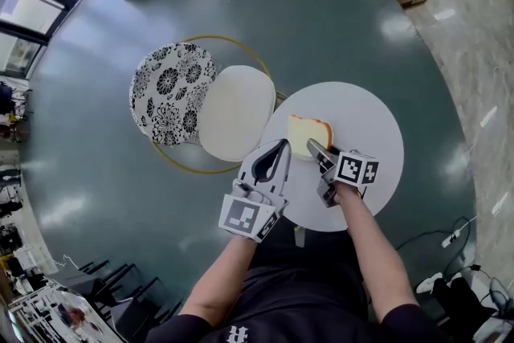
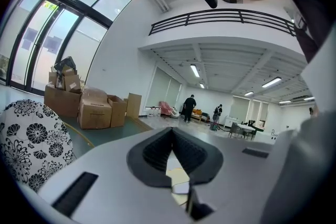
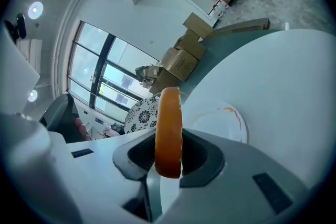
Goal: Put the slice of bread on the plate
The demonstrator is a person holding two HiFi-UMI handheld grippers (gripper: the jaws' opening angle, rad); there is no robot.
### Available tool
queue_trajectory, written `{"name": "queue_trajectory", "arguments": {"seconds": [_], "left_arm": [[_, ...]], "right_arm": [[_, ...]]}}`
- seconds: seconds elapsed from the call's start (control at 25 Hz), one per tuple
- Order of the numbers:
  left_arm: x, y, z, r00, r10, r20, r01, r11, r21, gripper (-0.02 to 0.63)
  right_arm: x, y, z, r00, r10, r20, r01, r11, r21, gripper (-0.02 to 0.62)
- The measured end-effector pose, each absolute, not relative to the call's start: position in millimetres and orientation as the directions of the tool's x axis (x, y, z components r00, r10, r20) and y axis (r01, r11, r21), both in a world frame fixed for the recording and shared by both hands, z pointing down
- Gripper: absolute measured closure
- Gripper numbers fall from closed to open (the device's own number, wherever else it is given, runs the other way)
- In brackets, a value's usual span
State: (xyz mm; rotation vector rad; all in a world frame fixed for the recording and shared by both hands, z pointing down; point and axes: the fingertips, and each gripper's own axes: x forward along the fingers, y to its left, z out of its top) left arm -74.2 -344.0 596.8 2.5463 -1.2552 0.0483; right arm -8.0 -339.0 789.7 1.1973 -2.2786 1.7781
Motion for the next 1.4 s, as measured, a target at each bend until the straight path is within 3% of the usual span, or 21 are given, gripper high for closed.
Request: {"name": "queue_trajectory", "arguments": {"seconds": [0.28, 0.48, 0.76, 0.88, 1.16, 1.4], "left_arm": [[-76.4, -347.0, 606.6, 0.621, -0.765, 0.169, -0.777, -0.573, 0.261, 0.6], [-77.6, -349.5, 610.7, 0.622, -0.764, 0.175, -0.775, -0.568, 0.275, 0.6], [-79.5, -350.4, 616.0, 0.624, -0.76, 0.184, -0.774, -0.566, 0.286, 0.6], [-81.3, -352.0, 617.4, 0.622, -0.761, 0.184, -0.774, -0.563, 0.289, 0.6], [-84.7, -350.6, 612.4, 0.624, -0.756, 0.198, -0.774, -0.563, 0.289, 0.6], [-80.4, -342.4, 597.1, 0.634, -0.741, 0.221, -0.77, -0.577, 0.272, 0.6]], "right_arm": [[-3.8, -340.4, 811.5, -0.708, -0.53, 0.467, -0.571, 0.039, -0.82, 0.499], [3.5, -337.8, 824.8, -0.631, -0.501, 0.593, -0.718, 0.085, -0.691, 0.482], [23.5, -341.5, 844.1, -0.428, -0.498, 0.754, -0.896, 0.125, -0.426, 0.328], [28.1, -340.5, 856.0, -0.379, -0.479, 0.792, -0.924, 0.14, -0.357, 0.299], [36.1, -338.0, 841.0, -0.34, -0.513, 0.788, -0.94, 0.166, -0.298, 0.279], [31.2, -336.2, 768.0, -0.475, -0.57, 0.67, -0.876, 0.239, -0.418, 0.282]]}}
